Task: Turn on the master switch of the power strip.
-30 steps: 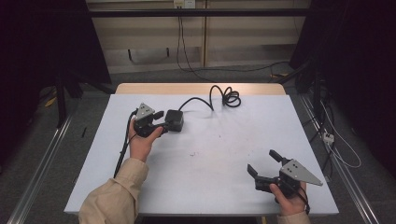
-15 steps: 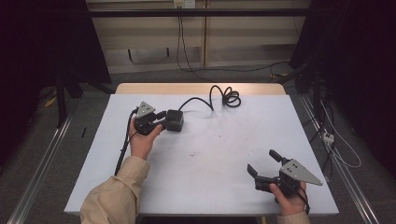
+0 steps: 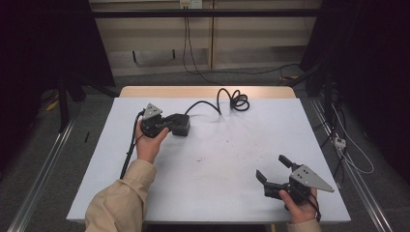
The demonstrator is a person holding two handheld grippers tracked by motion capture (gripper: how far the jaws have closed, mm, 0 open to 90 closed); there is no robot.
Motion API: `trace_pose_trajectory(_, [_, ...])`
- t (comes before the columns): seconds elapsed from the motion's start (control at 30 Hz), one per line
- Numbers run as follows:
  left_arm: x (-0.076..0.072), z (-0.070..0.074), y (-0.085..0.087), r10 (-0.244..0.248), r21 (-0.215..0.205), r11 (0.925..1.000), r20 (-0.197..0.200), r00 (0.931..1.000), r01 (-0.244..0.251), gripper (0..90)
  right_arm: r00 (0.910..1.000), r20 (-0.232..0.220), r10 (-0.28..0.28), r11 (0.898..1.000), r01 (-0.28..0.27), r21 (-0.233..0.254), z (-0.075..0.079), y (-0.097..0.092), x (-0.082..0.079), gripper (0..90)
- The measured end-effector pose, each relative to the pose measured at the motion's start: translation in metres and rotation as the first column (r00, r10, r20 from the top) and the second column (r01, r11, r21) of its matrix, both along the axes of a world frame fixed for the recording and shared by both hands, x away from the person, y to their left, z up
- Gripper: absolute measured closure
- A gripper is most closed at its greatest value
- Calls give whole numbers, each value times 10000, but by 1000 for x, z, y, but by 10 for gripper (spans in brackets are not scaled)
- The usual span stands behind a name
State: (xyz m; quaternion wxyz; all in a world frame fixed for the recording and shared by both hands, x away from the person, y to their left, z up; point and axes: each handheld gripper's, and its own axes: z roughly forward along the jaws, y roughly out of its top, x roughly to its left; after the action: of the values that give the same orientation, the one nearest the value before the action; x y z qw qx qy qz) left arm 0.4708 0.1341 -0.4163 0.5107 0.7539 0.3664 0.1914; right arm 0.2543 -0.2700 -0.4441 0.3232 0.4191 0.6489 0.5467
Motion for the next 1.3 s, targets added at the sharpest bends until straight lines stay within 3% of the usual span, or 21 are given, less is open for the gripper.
trace_pose_trajectory(0.33, [3, -3, 0, 52, -20, 10000, -53, 10000, -52, 853, 10000, -3, -2, 10000, 2, 3, 0, 0, 0, 37])
trace_pose_trajectory(1.13, [10, -2, -5, 128, -17, 9999, -172, 9998, -128, 900, 10000, 12, 22, 10000, -22, -13, 1, 0, 0, 37])
trace_pose_trajectory(1.2, [10, -3, -5, 180, -175, 9997, -247, 9995, -184, 900, 10000, 17, 11, 10000, -11, -11, 1, 0, 0, 37])
trace_pose_trajectory(1.3, [11, -3, -5, 162, -35, 9999, -270, 9995, -163, 900, 10000, 22, 21, 10000, -20, -11, 1, 0, 0, 37])
